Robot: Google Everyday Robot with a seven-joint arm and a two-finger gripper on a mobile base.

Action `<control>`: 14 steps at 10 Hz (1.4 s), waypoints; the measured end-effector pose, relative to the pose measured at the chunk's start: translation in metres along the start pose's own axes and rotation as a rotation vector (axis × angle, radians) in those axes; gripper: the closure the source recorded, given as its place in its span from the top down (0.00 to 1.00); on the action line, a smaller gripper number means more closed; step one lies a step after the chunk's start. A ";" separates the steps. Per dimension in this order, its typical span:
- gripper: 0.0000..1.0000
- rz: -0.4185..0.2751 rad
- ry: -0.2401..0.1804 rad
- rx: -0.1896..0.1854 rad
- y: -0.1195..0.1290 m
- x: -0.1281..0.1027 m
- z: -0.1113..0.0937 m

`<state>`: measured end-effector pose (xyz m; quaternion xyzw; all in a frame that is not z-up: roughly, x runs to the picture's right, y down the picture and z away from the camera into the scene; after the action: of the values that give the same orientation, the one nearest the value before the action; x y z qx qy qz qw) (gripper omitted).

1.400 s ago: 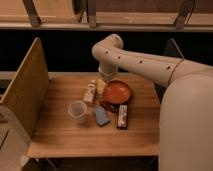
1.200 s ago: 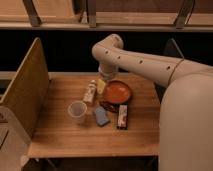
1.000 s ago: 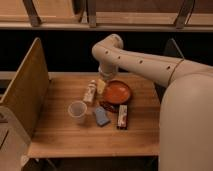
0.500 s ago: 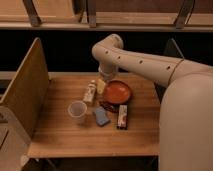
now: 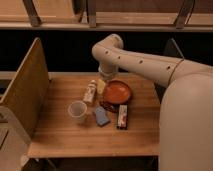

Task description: Stand the bottle upright

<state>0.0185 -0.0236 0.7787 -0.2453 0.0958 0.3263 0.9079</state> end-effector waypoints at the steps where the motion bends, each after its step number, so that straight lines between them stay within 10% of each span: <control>1: 0.80 0.000 0.000 0.000 0.000 0.000 0.000; 7: 0.80 0.030 -0.024 -0.004 -0.003 -0.006 -0.001; 14: 0.80 0.606 -0.259 -0.041 -0.048 -0.080 0.010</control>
<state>-0.0123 -0.0945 0.8321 -0.1802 0.0414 0.6118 0.7691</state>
